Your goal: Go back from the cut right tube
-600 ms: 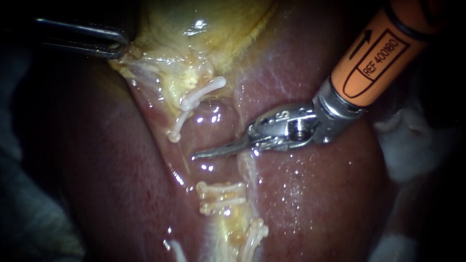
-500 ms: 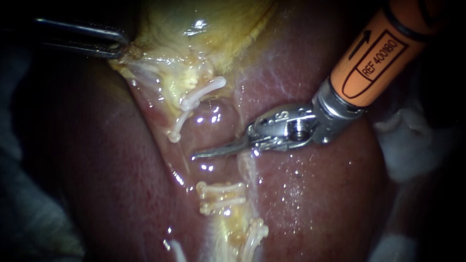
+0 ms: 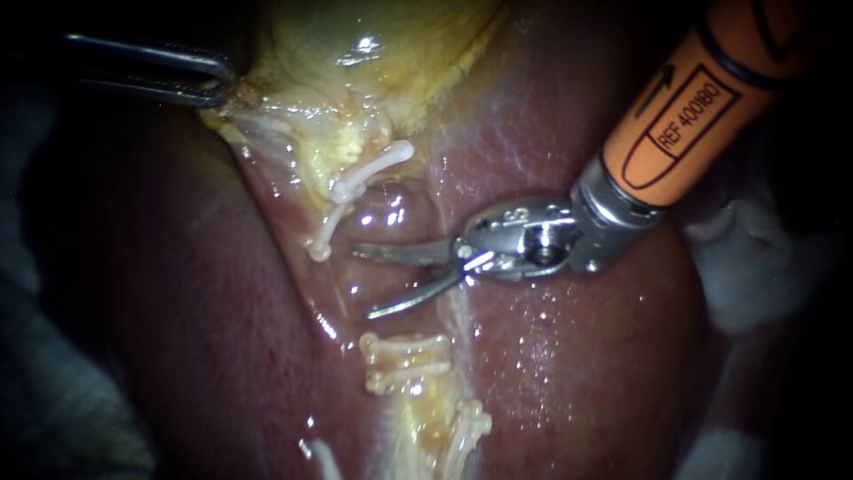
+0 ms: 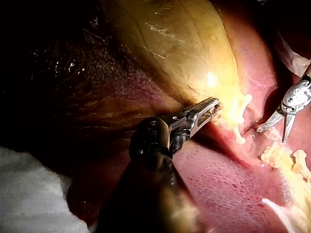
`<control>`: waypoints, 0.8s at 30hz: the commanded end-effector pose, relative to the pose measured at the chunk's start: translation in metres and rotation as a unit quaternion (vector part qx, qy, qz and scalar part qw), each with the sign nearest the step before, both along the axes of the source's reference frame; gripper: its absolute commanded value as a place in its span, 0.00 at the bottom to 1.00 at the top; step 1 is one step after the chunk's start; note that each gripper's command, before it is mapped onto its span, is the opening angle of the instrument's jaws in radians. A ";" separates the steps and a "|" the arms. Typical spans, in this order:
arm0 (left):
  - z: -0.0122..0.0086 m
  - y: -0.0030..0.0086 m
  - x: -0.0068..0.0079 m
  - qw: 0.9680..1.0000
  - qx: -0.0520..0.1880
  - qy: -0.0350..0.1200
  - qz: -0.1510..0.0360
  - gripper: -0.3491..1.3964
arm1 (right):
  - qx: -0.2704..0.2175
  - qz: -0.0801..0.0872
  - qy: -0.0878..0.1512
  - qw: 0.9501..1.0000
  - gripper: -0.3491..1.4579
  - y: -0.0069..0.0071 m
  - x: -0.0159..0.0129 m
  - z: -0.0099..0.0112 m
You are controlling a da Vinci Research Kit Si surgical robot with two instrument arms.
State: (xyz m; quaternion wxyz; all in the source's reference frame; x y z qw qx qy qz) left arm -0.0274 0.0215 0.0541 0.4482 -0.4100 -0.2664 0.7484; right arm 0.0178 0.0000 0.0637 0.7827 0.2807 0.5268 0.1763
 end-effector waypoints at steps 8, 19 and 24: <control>0.0004 0.0001 0.0001 1.000 -0.001 0.000 0.000 0.00 | -0.072 0.032 -0.058 0.995 0.97 0.0007 -0.0039 -0.0042; 0.0009 0.0000 0.0000 1.000 -0.002 0.000 0.000 0.00 | -0.117 0.008 -0.130 0.985 0.97 0.0015 -0.0091 -0.0083; 0.0025 -0.0005 -0.0008 1.000 -0.006 0.002 -0.001 0.00 | -0.128 -0.011 -0.145 0.981 0.97 0.0014 -0.0099 -0.0084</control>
